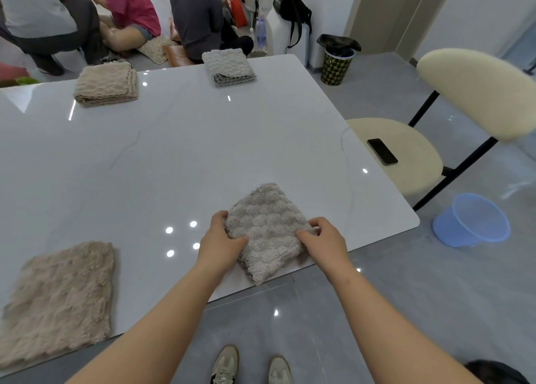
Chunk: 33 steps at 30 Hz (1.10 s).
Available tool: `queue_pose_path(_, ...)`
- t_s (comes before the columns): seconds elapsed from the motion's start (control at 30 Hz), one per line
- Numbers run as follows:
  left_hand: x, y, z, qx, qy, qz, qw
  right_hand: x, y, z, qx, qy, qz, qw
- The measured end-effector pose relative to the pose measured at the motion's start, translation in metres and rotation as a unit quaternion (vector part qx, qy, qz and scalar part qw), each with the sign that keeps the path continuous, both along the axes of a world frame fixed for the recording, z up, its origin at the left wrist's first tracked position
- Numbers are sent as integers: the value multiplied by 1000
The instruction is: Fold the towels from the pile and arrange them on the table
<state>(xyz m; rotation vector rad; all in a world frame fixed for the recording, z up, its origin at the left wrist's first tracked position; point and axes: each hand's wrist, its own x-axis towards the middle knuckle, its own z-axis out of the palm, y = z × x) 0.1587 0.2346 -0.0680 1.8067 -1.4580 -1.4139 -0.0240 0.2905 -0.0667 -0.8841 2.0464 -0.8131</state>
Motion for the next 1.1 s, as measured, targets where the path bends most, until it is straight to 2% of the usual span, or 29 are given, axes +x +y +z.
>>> queue_pose_path(0.3,5,2,-6,-8,-2,-32,999,1,11,2,34,9,-3,999)
queue_pose_path(0.67,0,12,-9,-37,42,0,998,1,24,2,44,10,-9,999)
queue_pose_path(0.97,-3,14,-6,-100,-49,-46,993,-1,29,-1,34,15,-11,999)
queue_pose_path(1.03,-2,15,-3,-104,-84,-43,990,-1,29,1,13,14,-27,999)
queue_pose_path(1.1,-2,16,2,-126,-104,-40,986,-10,28,18,-53,3,-90,994)
